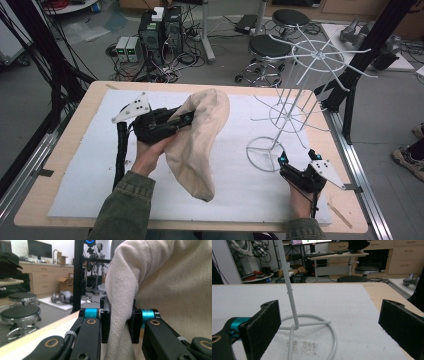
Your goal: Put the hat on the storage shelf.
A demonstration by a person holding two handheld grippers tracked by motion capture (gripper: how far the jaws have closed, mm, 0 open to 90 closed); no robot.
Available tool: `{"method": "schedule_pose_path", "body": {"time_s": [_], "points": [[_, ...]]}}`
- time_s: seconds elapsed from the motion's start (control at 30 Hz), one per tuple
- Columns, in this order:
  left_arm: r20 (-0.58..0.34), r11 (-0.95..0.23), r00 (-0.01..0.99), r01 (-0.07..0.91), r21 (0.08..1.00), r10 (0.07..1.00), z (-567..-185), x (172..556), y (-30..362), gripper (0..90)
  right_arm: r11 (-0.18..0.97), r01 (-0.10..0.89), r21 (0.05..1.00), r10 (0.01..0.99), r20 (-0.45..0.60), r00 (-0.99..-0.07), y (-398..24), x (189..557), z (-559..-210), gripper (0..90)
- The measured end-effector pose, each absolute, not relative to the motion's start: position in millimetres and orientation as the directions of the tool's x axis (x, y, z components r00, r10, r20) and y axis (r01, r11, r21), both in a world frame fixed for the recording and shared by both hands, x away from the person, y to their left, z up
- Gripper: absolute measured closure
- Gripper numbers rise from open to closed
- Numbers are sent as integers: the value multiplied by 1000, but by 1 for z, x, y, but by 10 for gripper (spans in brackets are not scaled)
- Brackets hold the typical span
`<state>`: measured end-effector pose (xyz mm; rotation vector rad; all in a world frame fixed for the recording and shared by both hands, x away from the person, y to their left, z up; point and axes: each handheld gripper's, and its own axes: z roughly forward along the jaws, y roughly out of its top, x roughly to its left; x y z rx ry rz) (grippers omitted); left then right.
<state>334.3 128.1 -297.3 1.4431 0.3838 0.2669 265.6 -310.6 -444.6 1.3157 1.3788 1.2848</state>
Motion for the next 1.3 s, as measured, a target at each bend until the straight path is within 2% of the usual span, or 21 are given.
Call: {"method": "schedule_pose_path", "body": {"time_s": [0.83, 1.3], "points": [[44, 116, 912, -100, 988, 409, -217, 344, 118, 774, -62, 152, 986, 989, 81, -125, -310, 265, -444, 32], [69, 138, 918, -133, 981, 390, -191, 348, 107, 774, -62, 154, 986, 988, 82, -128, -310, 265, -444, 33]]}}
